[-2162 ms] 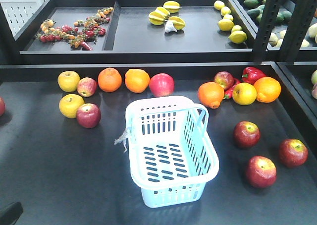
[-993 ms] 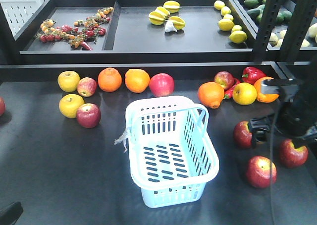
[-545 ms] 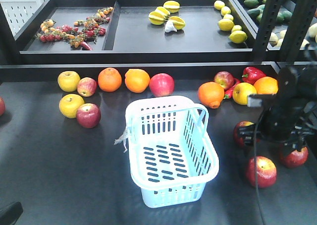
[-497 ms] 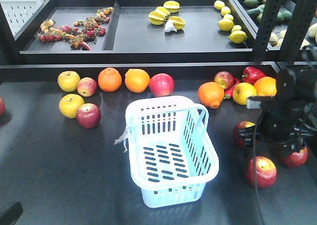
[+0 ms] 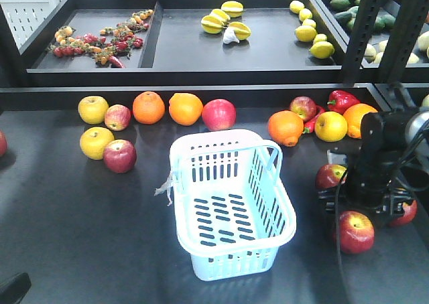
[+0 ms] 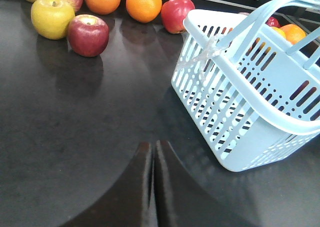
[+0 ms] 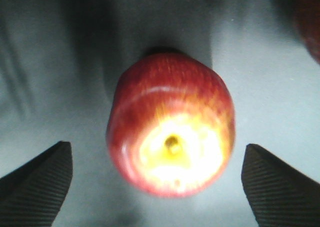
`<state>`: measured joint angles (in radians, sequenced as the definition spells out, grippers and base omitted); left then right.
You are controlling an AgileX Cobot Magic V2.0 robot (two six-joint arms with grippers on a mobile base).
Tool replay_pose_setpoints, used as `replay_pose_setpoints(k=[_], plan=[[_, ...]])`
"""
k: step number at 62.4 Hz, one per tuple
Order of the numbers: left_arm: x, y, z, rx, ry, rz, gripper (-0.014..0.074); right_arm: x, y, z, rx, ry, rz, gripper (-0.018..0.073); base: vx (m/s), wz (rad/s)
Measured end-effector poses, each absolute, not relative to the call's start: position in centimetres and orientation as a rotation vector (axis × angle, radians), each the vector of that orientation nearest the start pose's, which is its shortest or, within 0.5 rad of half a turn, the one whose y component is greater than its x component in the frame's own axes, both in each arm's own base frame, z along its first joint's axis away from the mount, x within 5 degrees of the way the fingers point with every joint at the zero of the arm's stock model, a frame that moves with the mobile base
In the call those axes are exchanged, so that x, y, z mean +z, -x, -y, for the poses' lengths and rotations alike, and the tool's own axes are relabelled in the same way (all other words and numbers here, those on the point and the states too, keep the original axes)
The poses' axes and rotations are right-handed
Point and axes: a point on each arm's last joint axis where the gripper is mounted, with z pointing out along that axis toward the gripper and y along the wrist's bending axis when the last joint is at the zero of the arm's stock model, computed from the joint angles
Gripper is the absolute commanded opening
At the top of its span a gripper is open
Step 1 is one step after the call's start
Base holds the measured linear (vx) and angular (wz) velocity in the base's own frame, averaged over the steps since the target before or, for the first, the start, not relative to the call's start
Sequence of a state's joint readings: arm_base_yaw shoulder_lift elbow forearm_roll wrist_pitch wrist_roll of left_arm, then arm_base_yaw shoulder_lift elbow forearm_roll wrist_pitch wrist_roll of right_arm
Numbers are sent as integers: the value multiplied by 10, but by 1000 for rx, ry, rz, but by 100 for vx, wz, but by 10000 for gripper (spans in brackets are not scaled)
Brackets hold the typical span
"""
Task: Pick three apples into basket with both arms
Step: 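Lower the right gripper and close it on a red apple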
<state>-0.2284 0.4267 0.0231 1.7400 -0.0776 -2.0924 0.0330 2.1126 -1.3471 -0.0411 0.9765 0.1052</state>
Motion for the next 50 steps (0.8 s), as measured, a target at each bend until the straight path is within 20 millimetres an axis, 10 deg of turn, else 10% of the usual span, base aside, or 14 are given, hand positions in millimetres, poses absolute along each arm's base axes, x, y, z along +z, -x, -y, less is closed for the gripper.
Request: replay_pose_setpoints(k=[24,50], plan=[[173,-82,26,-456,71,-1972,-8,89,-383,-9,-80,-61,-3245,554,0,0],[173,-82,26,-456,71,-1972,-8,99,-384,-9,-74,-63,-3217,17,0,0]])
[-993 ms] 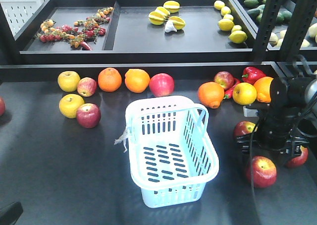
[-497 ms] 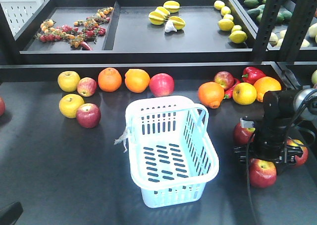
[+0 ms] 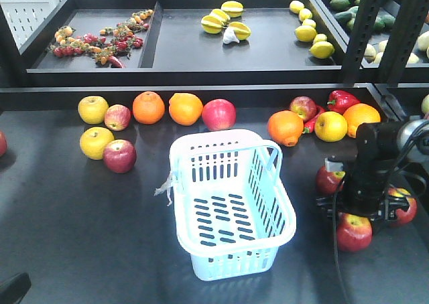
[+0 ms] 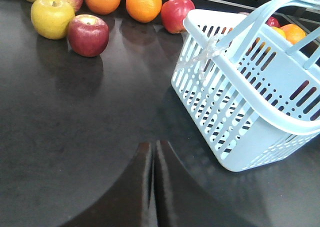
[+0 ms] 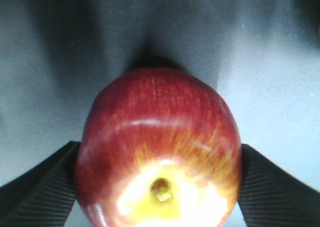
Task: Pick three apples into basket with both arms
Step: 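Lower the right gripper and close it on a red apple, then carry the red apple over the basket and release it inside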
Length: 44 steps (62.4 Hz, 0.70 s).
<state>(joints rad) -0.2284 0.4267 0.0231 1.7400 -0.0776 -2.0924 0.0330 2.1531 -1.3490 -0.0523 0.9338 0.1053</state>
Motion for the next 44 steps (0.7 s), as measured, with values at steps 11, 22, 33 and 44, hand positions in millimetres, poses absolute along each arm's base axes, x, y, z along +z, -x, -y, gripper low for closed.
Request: replay_pose_setpoints(k=[11,22,33,44], plan=[[173,-82,26,-456,71,-1972,-8,149,-382,-9,-63,-41,-3108,-8,0,0],[173,-82,26,-456,71,-1972,-8,219,-362,-9,-51,3,-3008,-8,0,0],[173,-82,26,-456,71,-1972,-8,279,-329,-16,82,62,-2931,-7,0,0],[173,-82,26,-456,71,-1972,-8,307,-294,-41,454,205,-2845,-3,0,0]])
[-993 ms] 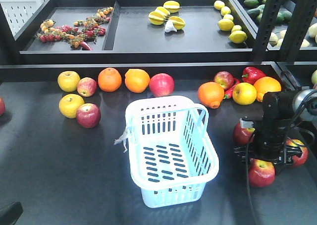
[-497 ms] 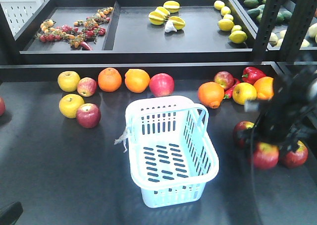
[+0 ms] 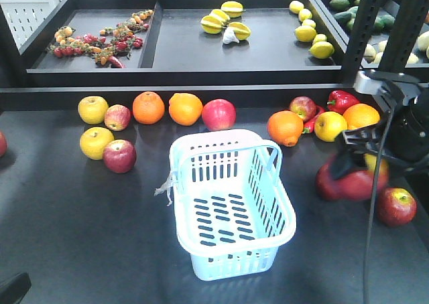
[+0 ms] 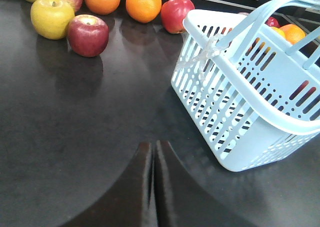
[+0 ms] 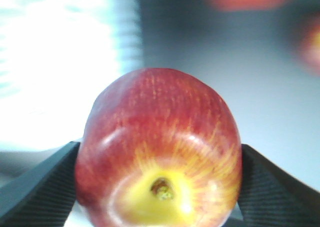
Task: Pick three apples into basket with both arms
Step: 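Carry the red apple over the basket and release it inside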
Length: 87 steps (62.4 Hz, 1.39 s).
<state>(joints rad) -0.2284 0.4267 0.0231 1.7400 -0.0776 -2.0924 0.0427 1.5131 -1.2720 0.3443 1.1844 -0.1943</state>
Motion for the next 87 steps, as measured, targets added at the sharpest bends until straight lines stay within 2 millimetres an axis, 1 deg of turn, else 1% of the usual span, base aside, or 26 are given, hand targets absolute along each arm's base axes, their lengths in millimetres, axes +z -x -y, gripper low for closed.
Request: replay_pose_setpoints(k=[4,8,13,17,22,27,32,38,43,49,56,60,66,70,76,79,87], plan=[[173,-82,26,-456,71,-1972,-8,309,-285,-56,563,278,-2809,-3,0,0],[173,-82,26,-456,71,-1972,-8,309,-280,-71,636,335,-2778,-3,0,0],[173,-82,26,-456,71,-1972,-8,304,-277,-95,673,414,-2758,-3,0,0],[173,-82,26,-456,71,-1972,-8,298,-280,-111,679,449,-2738,-3,0,0],[173,-82,26,-456,71,-1972,-8,285,-287,-132,682,478,-2716,-3,0,0],[173,-82,26,-456,71,-1972,-8,266,-297,-149,678,485,-2721,-3,0,0],[173,-82,26,-456,71,-1972,-8,245,-308,-159,661,473,-2727,-3,0,0],[173,-82,26,-456,71,-1972,-8,219,-321,-165,634,454,-2746,0,0,0],[173,-82,26,-456,71,-1972,-8,204,-329,-168,621,453,-2768,13,0,0],[173,-82,26,-456,71,-1972,-8,194,-335,-170,617,458,-2788,46,0,0],[173,-82,26,-456,71,-1972,-8,187,-339,-172,612,475,-2794,144,0,0],[173,-82,26,-456,71,-1972,-8,186,-340,-172,610,486,-2792,235,0,0],[173,-82,26,-456,71,-1972,-8,186,-340,-172,606,508,-2787,407,0,0],[173,-82,26,-456,71,-1972,-8,186,-340,-172,606,512,-2785,542,0,0],[173,-82,26,-456,71,-1972,-8,186,-340,-172,606,513,-2785,685,0,0],[173,-82,26,-456,71,-1972,-8,186,-340,-172,606,513,-2784,732,0,0],[173,-82,26,-456,71,-1972,-8,187,-341,-173,606,512,-2780,725,0,0]])
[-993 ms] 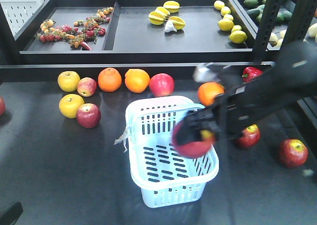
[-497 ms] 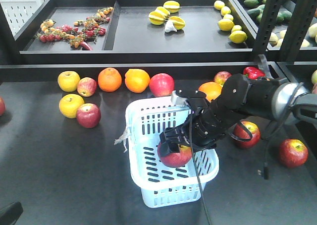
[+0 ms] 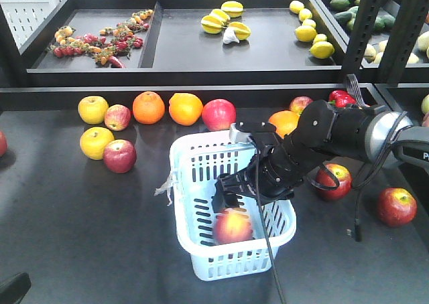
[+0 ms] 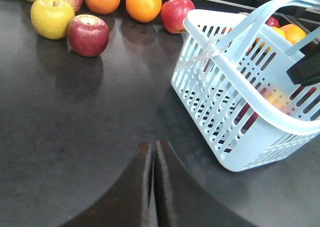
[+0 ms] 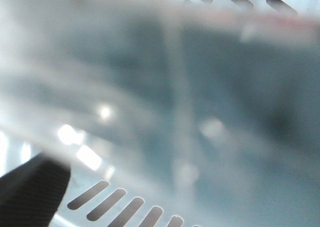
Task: Pick three apples into basket with both arms
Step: 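Carry the red apple over the basket and release it inside, then raise the right gripper away from the basket toward the apples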
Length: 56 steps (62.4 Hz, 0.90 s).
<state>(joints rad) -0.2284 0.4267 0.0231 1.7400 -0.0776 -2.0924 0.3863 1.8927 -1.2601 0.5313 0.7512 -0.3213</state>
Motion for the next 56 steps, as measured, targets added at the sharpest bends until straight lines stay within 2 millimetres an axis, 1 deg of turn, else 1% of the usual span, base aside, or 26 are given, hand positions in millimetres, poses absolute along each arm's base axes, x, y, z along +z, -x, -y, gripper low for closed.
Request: replay_pose_setpoints(k=[6,14,19,24,31,37,45,46,51,56], plan=[[173,-82,26,-456,71,-1972,-8,187,-341,-173,605,513,-2777,715,0,0],[173,-82,26,-456,71,-1972,-8,189,-341,-173,610,520,-2781,678,0,0],[173,-82,26,-456,71,-1972,-8,193,-341,-174,627,541,-2797,638,0,0],[173,-82,26,-456,71,-1972,-8,200,-339,-176,654,583,-2825,578,0,0],[173,-82,26,-456,71,-1972,-8,208,-334,-178,698,649,-2889,454,0,0],[173,-82,26,-456,71,-1972,-8,214,-329,-177,710,690,-2921,279,0,0],[173,-82,26,-456,71,-1972,-8,227,-321,-173,702,739,-2929,-1,0,0],[173,-82,26,-456,71,-1972,-8,229,-320,-173,702,743,-2927,-15,0,0],[173,-82,26,-456,71,-1972,-8,242,-314,-169,684,776,-2912,-10,0,0],[173,-82,26,-456,71,-1972,-8,261,-305,-163,646,815,-2881,-8,0,0]])
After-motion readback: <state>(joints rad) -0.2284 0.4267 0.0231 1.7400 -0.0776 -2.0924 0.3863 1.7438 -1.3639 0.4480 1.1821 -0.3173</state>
